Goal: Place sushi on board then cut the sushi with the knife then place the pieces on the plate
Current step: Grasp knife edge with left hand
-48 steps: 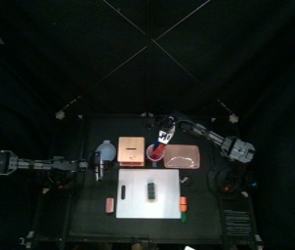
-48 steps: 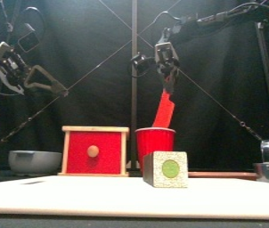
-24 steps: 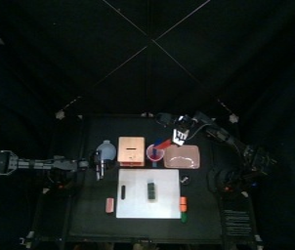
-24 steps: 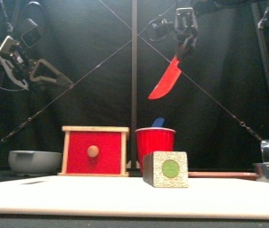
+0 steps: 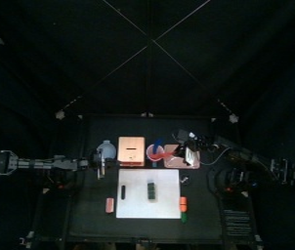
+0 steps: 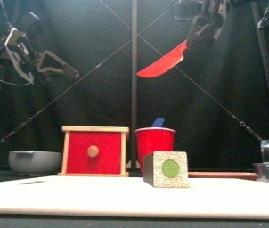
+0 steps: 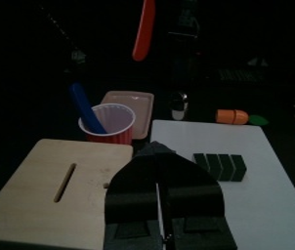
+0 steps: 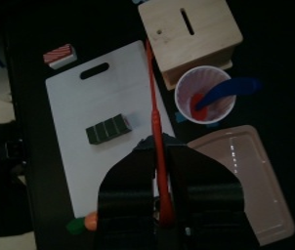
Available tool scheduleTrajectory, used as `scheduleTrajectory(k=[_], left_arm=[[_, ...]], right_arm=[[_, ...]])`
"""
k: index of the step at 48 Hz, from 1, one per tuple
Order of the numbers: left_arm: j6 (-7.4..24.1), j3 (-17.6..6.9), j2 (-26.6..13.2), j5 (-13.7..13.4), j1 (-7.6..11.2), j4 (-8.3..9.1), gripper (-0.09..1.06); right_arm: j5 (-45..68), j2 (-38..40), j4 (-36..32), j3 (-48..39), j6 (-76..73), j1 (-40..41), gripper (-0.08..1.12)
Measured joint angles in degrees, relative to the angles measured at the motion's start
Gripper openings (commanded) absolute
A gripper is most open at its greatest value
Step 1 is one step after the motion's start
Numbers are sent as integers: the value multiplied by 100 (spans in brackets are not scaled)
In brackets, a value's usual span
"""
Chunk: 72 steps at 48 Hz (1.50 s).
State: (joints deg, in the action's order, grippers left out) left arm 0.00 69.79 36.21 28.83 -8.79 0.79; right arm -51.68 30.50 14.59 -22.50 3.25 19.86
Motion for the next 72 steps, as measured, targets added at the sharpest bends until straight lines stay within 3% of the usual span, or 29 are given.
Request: scheduleTrajectory(k=[9, 15, 30, 40, 50, 62, 72], left_arm=[[0, -70, 0, 70, 26, 0, -1], [9, -141, 0, 88, 220, 0, 6], [18, -149, -53, 97, 633, 9, 47], [18, -149, -334, 105, 853, 44, 72], [9, -229, -967, 105, 870, 35, 86], [9, -668, -1819, 105, 888, -141, 85], [26, -1143, -2575, 97, 1072, -334, 85]], right_arm=[[1160, 501, 18, -1020, -9, -457, 33], [1934, 870, -18, -1652, 0, -738, 33], [3604, 896, -237, -2830, -9, -1424, 33], [4702, 773, -299, -3349, 0, -1687, 33], [5379, 404, -264, -3612, -9, -1811, 33], [5818, -246, -88, -3630, -9, -1942, 33], [6170, -501, 9, -3630, -9, -2109, 33]])
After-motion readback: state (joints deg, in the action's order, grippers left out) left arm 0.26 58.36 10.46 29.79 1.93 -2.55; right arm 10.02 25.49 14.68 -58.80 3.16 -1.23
